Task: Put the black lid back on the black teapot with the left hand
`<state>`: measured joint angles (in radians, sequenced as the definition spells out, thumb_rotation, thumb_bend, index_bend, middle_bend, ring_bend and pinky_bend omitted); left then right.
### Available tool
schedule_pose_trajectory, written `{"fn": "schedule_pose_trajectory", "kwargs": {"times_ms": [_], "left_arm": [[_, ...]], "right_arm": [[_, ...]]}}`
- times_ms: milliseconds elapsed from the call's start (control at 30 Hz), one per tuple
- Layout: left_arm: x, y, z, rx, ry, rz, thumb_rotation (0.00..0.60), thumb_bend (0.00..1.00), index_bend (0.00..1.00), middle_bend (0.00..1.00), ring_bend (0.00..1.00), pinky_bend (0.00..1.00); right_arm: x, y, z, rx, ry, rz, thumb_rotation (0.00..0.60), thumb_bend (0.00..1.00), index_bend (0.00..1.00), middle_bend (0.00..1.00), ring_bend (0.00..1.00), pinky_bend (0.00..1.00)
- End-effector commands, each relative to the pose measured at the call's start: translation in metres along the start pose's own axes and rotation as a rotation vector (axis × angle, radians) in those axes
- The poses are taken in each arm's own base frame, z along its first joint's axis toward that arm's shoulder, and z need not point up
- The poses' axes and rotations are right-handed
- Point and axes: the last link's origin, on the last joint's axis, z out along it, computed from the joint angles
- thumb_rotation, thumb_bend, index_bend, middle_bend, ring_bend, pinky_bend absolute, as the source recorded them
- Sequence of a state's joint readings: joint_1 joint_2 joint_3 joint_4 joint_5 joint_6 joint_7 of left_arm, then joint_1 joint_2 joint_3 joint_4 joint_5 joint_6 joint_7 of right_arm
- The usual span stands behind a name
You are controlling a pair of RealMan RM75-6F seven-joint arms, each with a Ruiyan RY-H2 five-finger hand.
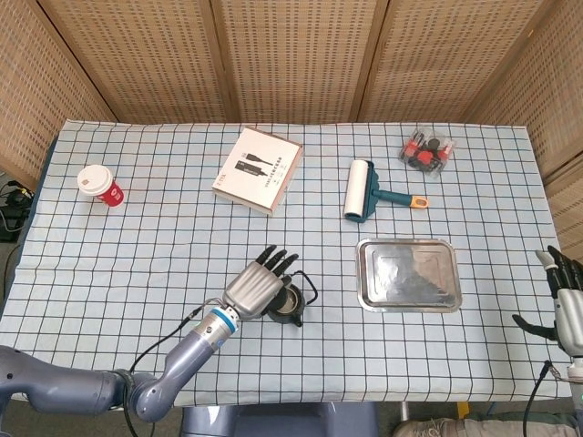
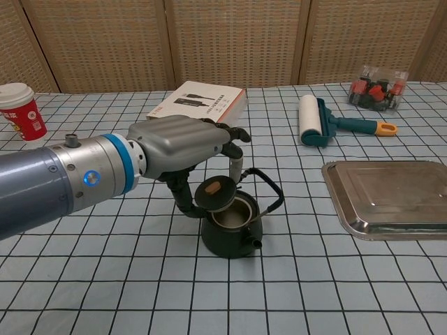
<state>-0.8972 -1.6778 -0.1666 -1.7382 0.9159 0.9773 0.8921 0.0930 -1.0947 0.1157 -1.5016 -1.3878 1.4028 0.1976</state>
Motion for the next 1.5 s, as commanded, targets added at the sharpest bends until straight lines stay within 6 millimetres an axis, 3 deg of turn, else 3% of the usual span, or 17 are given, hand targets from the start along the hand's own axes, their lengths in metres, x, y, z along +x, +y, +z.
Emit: {"fn": "schedule_pose_trajectory", "kwargs": {"times_ms": [33, 767, 833, 1000, 1100, 1500], "left_arm": [[-0.001, 0.004, 0.007, 0.001, -0.008, 0.011, 0.6, 0.29, 0.44, 0.0, 0.0, 0.0], [-0.005, 0.017, 0.023, 0.002, -0.04, 0.007, 0.6, 0.29, 0.42, 0.0, 0.0, 0.0], [-0.005, 0.017, 0.023, 0.001, -0.039, 0.008, 0.6, 0.28, 0.41, 0.0, 0.0, 0.0], [-0.005, 0.015, 0.02, 0.007, -0.057, 0.019, 0.6, 0.26, 0.23, 0.0, 0.0, 0.0], [-0.003, 0.014, 0.019, 0.006, -0.062, 0.018, 0.6, 0.25, 0.17, 0.0, 0.0, 0.0], [0.003, 0.01, 0.012, 0.005, -0.059, 0.003, 0.6, 0.25, 0.14, 0.0, 0.0, 0.0]], "right_arm": [[0.001, 0.003, 0.0, -0.007, -0.001, 0.004, 0.6, 0.04, 0.0, 0.0, 0.0, 0.0], [0.002, 0.006, 0.001, -0.015, -0.005, 0.019, 0.6, 0.04, 0.0, 0.0, 0.0, 0.0], [0.002, 0.006, 0.001, -0.014, -0.005, 0.019, 0.6, 0.04, 0.0, 0.0, 0.0, 0.0], [0.001, 0.005, 0.001, -0.013, -0.007, 0.018, 0.6, 0.04, 0.0, 0.0, 0.0, 0.0], [0.001, 0.005, 0.001, -0.012, -0.006, 0.017, 0.6, 0.04, 0.0, 0.0, 0.0, 0.0], [0.002, 0.005, 0.0, -0.011, -0.005, 0.02, 0.6, 0.04, 0.0, 0.0, 0.0, 0.0]]}}
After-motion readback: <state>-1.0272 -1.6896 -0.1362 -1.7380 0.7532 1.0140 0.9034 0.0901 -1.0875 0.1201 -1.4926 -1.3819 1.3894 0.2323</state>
